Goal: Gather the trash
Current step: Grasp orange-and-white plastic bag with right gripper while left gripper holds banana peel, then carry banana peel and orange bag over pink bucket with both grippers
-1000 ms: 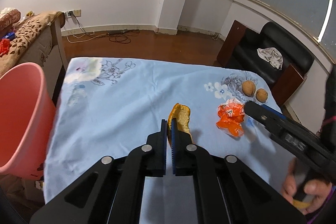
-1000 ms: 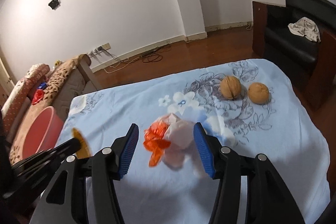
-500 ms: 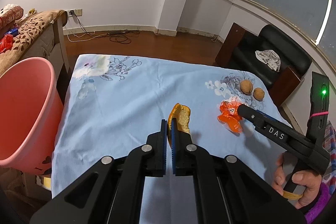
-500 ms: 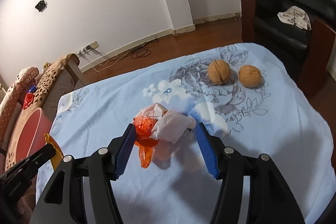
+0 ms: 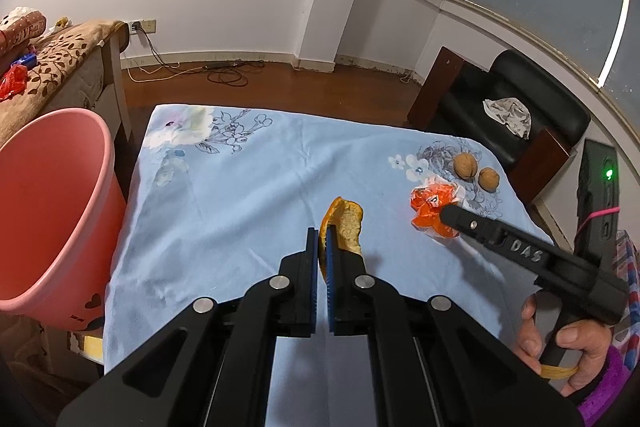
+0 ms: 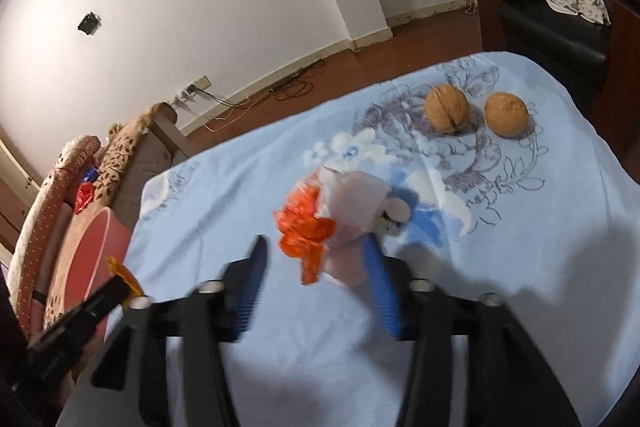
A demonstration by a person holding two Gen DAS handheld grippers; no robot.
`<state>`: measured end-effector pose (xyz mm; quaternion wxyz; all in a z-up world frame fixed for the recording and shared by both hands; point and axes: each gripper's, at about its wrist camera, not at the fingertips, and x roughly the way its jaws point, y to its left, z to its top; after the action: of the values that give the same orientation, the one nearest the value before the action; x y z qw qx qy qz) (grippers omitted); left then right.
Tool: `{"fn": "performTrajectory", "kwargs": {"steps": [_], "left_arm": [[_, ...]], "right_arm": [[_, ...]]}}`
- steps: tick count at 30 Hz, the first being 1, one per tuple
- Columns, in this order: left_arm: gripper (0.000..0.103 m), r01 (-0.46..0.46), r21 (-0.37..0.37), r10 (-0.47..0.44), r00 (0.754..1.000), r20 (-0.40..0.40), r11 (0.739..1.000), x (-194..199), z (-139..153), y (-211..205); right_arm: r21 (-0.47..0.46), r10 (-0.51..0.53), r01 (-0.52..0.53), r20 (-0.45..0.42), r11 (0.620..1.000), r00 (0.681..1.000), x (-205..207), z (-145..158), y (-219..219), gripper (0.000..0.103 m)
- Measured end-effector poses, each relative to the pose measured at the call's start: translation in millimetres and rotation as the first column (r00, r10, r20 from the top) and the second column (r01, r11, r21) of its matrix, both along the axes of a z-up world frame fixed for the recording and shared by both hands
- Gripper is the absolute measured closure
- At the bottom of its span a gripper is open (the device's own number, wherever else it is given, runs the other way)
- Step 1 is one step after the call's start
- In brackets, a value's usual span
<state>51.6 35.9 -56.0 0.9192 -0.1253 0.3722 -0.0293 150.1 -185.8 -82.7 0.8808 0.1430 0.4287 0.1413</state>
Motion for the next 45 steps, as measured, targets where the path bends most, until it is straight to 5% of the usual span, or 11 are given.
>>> {"fn": "performTrajectory", "kwargs": {"steps": [9, 14, 31, 45], "left_arm": [[0.1, 0.001, 0.013, -0.001, 1.0, 0.002, 1.0, -2, -1, -2], [0.1, -0.001, 0.011, 0.001, 1.0, 0.0, 1.0, -3, -2, -2], [0.1, -0.069, 0.022, 0.069, 0.998, 0.016, 0.997, -8, 4, 9], [0.1, -0.149, 0.027, 0.148, 0.988, 0.034, 0.988, -20, 14, 28]], "right_arm": [[0.049, -0.044, 0.046, -0.042, 0.998, 0.998, 18, 0, 1, 0.048], [0.105, -0.047, 0.054, -0.068, 0.993, 0.997, 21, -9, -5, 0.074], [-0.061, 0.092, -0.085, 0.126, 0.995, 0.988, -27, 22, 34, 0.075], [-0.123, 0.191, -0.169, 0.199, 0.978, 0.961, -52, 43, 67, 0.075]]}}
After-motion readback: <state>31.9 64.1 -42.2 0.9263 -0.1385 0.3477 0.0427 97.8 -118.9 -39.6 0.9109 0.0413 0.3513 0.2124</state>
